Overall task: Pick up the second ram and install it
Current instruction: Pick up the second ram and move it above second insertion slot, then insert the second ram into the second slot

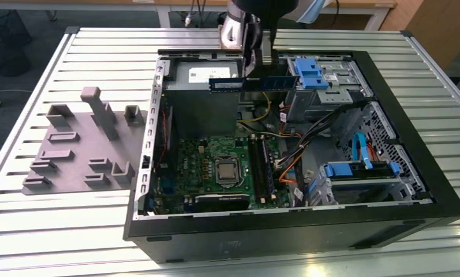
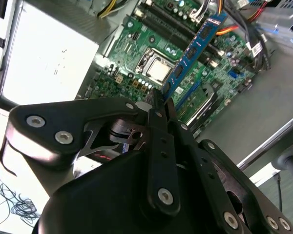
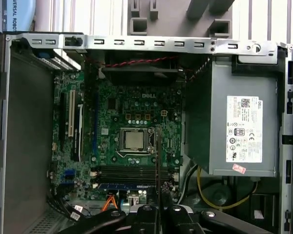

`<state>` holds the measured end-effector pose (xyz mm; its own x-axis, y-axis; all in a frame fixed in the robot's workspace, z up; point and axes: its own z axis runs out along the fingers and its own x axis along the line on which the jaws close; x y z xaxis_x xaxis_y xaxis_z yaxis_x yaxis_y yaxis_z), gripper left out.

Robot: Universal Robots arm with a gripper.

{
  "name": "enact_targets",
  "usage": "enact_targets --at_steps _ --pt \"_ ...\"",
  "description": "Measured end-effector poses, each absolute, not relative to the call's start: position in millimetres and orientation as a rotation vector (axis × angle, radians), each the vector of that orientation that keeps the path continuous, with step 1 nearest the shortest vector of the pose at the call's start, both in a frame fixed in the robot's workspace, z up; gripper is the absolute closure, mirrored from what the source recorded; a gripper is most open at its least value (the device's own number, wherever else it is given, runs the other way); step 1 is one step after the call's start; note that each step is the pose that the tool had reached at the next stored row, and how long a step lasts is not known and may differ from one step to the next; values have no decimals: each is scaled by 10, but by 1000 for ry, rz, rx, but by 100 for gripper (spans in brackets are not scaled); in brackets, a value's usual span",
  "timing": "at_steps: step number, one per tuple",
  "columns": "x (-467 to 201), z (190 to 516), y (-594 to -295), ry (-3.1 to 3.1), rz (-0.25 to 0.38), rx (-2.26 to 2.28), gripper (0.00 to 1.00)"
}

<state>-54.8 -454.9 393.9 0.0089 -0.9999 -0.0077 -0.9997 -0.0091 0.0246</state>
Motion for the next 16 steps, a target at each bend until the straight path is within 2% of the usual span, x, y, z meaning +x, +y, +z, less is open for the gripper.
enact_targets --at_steps 16 --pt "-404 3938 -4549 -2203 -36 2223 86"
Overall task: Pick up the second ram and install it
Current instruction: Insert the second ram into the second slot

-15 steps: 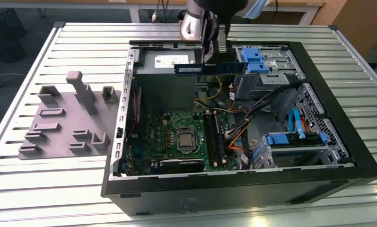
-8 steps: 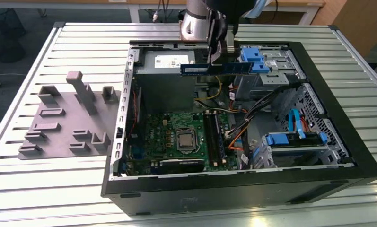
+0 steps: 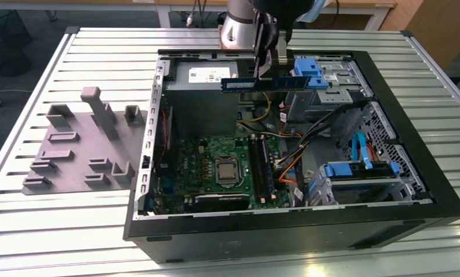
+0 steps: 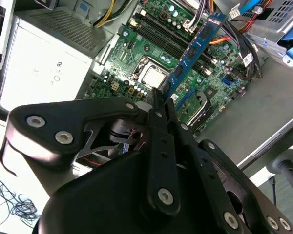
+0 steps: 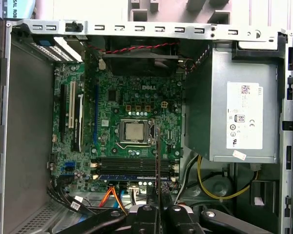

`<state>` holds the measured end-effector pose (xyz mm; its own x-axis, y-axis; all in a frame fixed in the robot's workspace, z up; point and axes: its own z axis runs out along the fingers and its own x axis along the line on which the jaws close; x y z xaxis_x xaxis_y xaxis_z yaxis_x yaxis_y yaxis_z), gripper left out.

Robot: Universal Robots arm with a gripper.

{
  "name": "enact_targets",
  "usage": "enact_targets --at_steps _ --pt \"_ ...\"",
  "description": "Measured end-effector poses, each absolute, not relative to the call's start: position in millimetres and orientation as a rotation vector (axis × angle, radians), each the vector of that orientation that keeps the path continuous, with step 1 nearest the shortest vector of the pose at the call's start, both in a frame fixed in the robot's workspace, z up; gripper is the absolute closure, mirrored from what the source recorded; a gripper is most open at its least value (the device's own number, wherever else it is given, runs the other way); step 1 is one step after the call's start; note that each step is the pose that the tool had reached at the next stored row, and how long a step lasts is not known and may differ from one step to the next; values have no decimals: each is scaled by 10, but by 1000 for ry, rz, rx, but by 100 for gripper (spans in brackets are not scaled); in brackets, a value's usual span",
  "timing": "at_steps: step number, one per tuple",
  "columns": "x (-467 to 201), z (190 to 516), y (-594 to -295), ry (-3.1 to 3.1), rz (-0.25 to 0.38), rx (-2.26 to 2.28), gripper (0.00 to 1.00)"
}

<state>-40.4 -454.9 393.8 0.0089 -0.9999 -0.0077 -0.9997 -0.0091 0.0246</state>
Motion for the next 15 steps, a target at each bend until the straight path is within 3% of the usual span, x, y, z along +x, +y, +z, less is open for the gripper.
enact_targets --at_steps 15 --pt "-401 3938 -4550 -2151 -35 2272 86"
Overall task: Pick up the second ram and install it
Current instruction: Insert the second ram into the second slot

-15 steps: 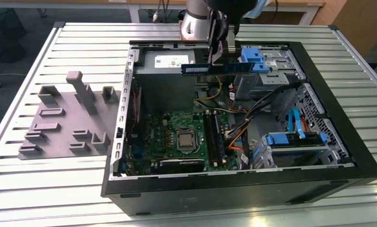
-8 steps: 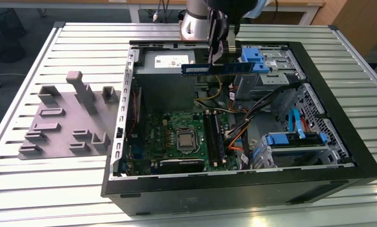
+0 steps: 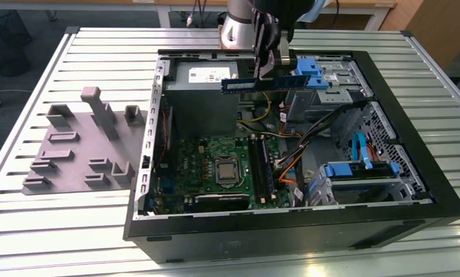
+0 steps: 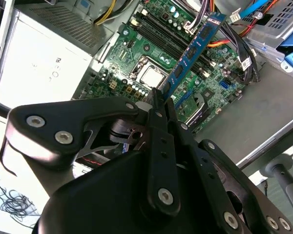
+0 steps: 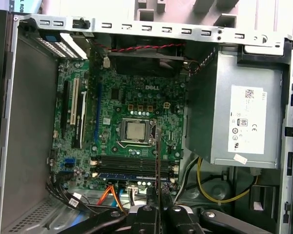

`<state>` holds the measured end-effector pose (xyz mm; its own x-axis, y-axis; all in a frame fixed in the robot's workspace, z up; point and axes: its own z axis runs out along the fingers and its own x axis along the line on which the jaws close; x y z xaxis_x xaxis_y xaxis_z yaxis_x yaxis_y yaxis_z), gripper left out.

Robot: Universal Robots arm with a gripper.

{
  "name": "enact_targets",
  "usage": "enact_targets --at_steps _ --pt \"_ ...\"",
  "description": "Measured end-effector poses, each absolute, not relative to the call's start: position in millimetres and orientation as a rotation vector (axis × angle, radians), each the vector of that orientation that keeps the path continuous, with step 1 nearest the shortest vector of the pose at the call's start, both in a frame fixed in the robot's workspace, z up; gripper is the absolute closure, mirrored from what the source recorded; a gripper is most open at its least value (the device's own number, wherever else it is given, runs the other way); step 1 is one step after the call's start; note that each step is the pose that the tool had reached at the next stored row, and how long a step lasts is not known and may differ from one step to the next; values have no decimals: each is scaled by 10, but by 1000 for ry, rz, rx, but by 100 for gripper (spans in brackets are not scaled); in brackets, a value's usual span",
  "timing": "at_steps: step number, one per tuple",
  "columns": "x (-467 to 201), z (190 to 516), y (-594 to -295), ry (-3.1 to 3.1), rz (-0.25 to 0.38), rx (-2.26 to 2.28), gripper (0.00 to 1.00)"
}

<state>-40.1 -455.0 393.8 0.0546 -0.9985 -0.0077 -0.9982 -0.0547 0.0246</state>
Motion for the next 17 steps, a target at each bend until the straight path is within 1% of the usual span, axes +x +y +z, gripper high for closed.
enact_targets --at_steps 6,17 --pt "-401 3937 -4550 -2169 -35 2255 86" --pt "-401 3919 -4548 -2370 -35 2044 86"
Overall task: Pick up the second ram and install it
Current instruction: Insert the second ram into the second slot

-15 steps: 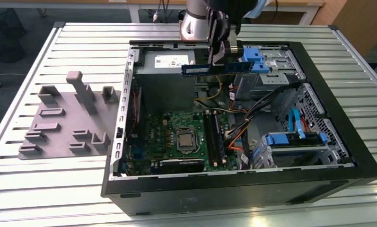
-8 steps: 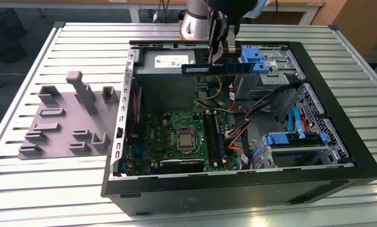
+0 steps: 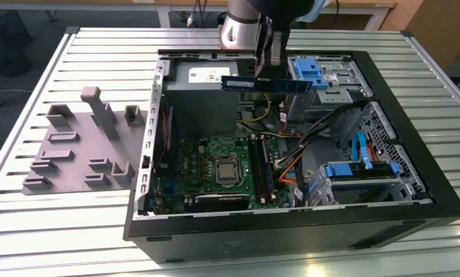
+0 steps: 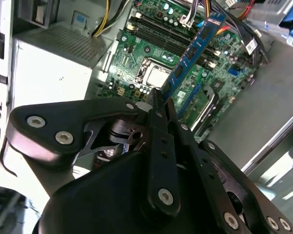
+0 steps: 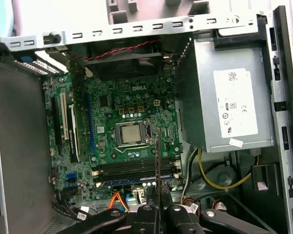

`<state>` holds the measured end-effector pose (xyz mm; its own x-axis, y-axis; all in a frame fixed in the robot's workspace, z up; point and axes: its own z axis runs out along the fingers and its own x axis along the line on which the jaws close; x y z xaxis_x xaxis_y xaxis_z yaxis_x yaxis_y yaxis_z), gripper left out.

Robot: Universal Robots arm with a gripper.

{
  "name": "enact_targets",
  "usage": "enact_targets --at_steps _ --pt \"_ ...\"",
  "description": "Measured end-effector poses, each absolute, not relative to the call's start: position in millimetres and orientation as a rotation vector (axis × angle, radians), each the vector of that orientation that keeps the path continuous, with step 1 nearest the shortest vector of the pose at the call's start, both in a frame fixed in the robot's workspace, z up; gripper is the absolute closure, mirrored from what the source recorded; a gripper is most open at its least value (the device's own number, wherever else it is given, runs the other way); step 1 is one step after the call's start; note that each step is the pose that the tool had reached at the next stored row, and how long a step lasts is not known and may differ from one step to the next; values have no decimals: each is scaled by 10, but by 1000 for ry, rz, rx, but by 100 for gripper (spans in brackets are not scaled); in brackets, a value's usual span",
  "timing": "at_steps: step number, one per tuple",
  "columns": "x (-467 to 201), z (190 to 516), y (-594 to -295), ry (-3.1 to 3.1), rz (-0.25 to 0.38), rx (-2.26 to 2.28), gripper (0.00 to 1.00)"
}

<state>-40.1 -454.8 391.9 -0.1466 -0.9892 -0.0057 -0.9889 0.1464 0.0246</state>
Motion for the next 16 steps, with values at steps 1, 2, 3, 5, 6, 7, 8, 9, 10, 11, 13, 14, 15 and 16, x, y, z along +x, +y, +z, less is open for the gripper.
enact_targets --at_steps 1,2,3,5,6,7,8,9,10,11,13,14,15,16 --pt "-401 3918 -4548 -2385 -35 2027 86" --pt "-401 3918 -4547 -2399 -35 2010 86" --pt "-401 3917 -4548 -2412 -35 1995 86" --pt "-401 3915 -4547 -2439 -35 1961 86" --pt "-401 3914 -4548 -2452 -35 1946 86" --pt "-401 3913 -4548 -2464 -35 1930 86" --pt "-401 3912 -4548 -2477 -35 1914 86" --pt "-401 3911 -4548 -2490 -35 1898 86" --pt "-401 3910 -4548 -2503 -35 1880 86" --pt "-401 3909 -4548 -2517 -35 1862 86" --pt "-401 3907 -4548 -2545 -35 1824 86" --pt "-401 3906 -4547 -2559 -36 1804 86" --pt "-401 3905 -4547 -2574 -36 1784 86" --pt "-401 3903 -4547 -2588 -36 1763 86"
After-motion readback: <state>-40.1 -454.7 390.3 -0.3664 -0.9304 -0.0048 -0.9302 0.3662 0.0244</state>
